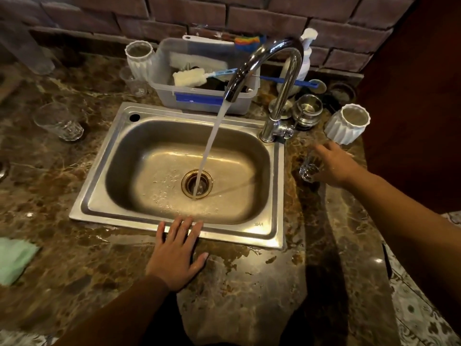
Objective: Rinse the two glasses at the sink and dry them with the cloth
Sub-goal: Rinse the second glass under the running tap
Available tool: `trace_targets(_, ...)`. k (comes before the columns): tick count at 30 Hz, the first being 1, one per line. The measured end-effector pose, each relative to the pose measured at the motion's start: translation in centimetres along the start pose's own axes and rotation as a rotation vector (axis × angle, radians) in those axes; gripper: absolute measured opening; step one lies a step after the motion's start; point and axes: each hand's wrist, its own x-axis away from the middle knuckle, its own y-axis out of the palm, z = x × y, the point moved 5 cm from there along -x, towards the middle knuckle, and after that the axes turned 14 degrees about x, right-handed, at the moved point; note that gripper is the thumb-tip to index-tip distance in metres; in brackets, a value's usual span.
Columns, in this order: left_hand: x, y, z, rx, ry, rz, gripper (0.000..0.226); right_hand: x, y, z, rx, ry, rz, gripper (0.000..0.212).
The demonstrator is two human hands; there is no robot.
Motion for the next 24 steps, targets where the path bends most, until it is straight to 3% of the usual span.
trace_targets(3, -0.1, -0.1, 0.3, -0.005, 0.014, -0.005, 0.074, 1.8, -0.8, -0.8, -0.039, 0.022, 0.108, 0.103)
trace_targets(6, 0.0, -0.5, 0.5, 0.014, 0.013, -0.006, 0.077, 4.3, -1.9, -4.1, -0.001, 0.016, 0.161, 0.089)
trace_targets(9, 0.2, -1.2, 0.7, 0.052, 0.028, -0.019, 0.079, 6.9, -2.6, -9.5, 0.018, -0.041, 0.075, 0.055)
trace_targets(12, 0.6, -1.9, 0.4, 0.077, 0.059, -0.048, 0.076, 8.4, -2.7, -16.1, 0.004, -0.143, -0.071, 0.038)
trace_targets(15, 0.9, -2.8, -3.0, 0.083, 0.042, -0.034, 0.074, 8.4, -3.4, -23.1, -0.042, -0.25, -0.146, 0.041)
trace_targets(20, 1.7, -6.0, -14.2, 0.061, -0.034, 0.033, 0.075, 5.5, -6.3, -34.0, -0.126, -0.4, -0.061, 0.036)
trace_targets(24, 2.7, -7.7, -18.1, 0.055, 0.01, 0.016, 0.069, 1.9, -9.0, -42.9, -0.13, -0.512, 0.004, 0.054)
